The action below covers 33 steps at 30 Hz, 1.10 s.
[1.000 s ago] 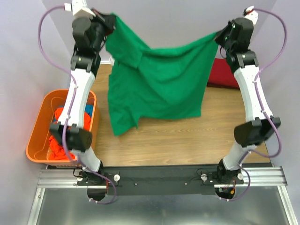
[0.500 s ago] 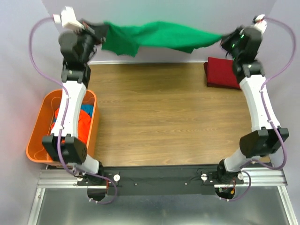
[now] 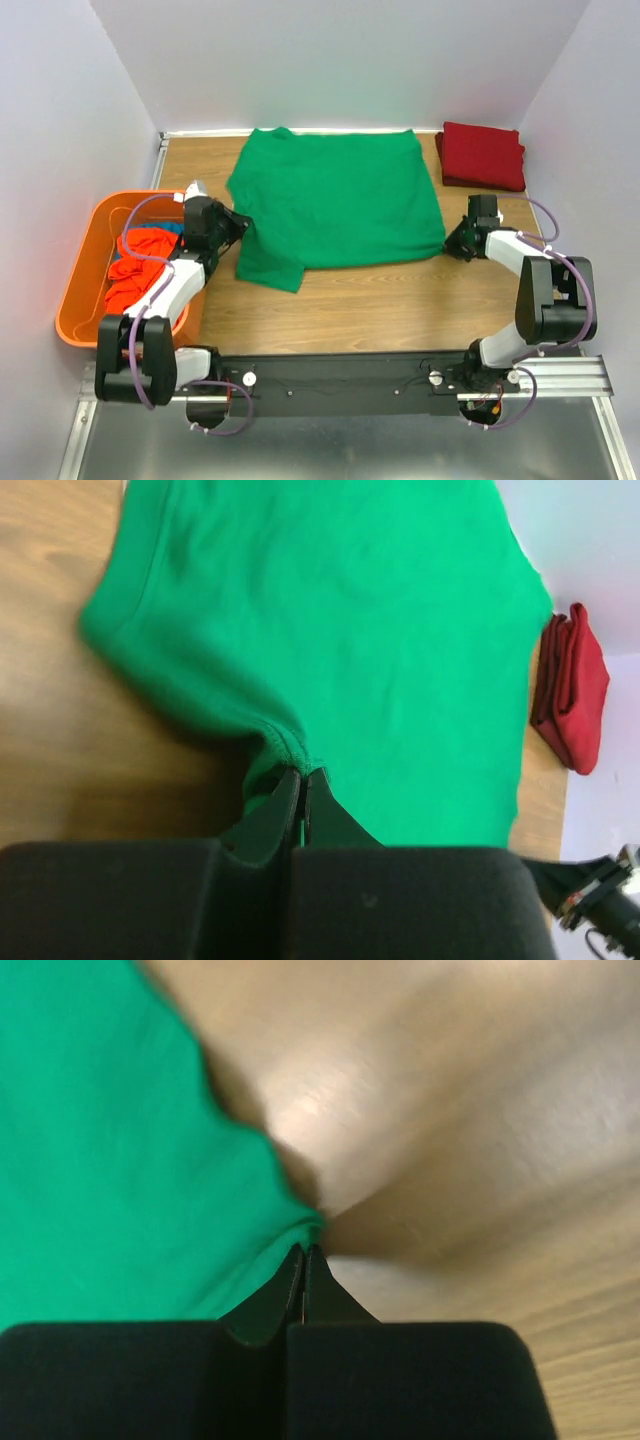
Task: Fold and stack the t-shirts
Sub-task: Flatten the tshirt out
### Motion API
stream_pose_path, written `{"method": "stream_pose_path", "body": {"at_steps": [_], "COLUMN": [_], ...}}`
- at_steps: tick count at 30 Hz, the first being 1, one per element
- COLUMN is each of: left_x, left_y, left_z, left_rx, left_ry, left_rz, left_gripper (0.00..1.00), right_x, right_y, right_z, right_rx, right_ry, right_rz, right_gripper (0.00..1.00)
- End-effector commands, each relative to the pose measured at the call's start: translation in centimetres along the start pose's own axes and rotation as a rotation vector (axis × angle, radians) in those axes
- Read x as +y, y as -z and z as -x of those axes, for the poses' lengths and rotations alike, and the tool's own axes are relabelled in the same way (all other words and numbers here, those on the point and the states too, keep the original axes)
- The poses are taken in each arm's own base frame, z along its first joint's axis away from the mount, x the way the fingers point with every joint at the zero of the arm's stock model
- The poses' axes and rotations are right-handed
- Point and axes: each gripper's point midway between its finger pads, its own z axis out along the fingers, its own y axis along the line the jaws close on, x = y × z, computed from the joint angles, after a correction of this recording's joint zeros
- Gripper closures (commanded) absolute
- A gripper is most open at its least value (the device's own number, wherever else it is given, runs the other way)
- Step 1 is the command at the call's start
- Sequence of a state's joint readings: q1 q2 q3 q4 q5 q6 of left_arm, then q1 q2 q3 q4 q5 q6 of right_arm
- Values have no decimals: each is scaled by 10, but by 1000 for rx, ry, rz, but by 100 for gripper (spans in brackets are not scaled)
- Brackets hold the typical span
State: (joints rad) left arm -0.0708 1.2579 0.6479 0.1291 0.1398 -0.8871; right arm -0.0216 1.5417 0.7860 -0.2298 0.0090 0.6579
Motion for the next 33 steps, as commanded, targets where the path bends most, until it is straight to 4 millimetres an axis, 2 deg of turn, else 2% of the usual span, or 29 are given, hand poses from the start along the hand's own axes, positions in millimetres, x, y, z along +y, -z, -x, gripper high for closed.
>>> {"method": "stream_pose_path", "body": {"at_steps": [1, 5, 10, 14, 19, 22, 23, 24, 25, 26, 27, 28, 29, 31, 33], "left_x": [41, 60, 62, 56, 37, 33, 35, 34, 33, 32, 30, 27, 29, 20, 9], "left_y": [12, 26, 45, 51, 57, 63, 65, 68, 70, 73, 76, 78, 80, 85, 86], "left_z": [-12, -17, -27, -29, -28, -35, -38, -39, -40, -42, -40, -37, -36, -27, -16], "left_rx": [-30, -37, -40, -35, -33, -15, -4, -5, -2, 6, -2, -11, -14, -45, -76], "left_ry": [16, 10, 37, 42, 43, 49, 51, 55, 57, 55, 51, 48, 38, 25, -8], "left_rz": [148, 227, 228, 205, 168, 157, 161, 152, 146, 140, 130, 124, 133, 109, 78], "left_gripper": [100, 100, 100, 100, 100, 99, 95, 91, 86, 80, 74, 62, 57, 48, 45], "right_x": [-8, -22, -35, -27, -16, -9, -6, -4, 0, 6, 10, 13, 22, 32, 54], "right_y": [-1, 8, 24, 29, 35, 44, 47, 50, 54, 63, 68, 73, 80, 83, 78], "right_z": [-12, -16, -15, -20, -27, -21, -22, -21, -17, -9, -2, 3, 15, 25, 39], "right_rx": [13, -15, -51, -21, 13, -8, 0, -5, -15, -44, -68, -85, -118, -134, -137], "right_ry": [-44, -55, -90, -72, -60, -40, -36, -34, -29, -22, -12, -5, 15, 47, 101], "right_rz": [34, 9, 16, 67, 136, 171, 185, 197, 212, 230, 241, 252, 276, 301, 324], "right_gripper": [98, 98, 96, 92, 89, 81, 75, 62, 56, 44, 38, 34, 24, 23, 23]}}
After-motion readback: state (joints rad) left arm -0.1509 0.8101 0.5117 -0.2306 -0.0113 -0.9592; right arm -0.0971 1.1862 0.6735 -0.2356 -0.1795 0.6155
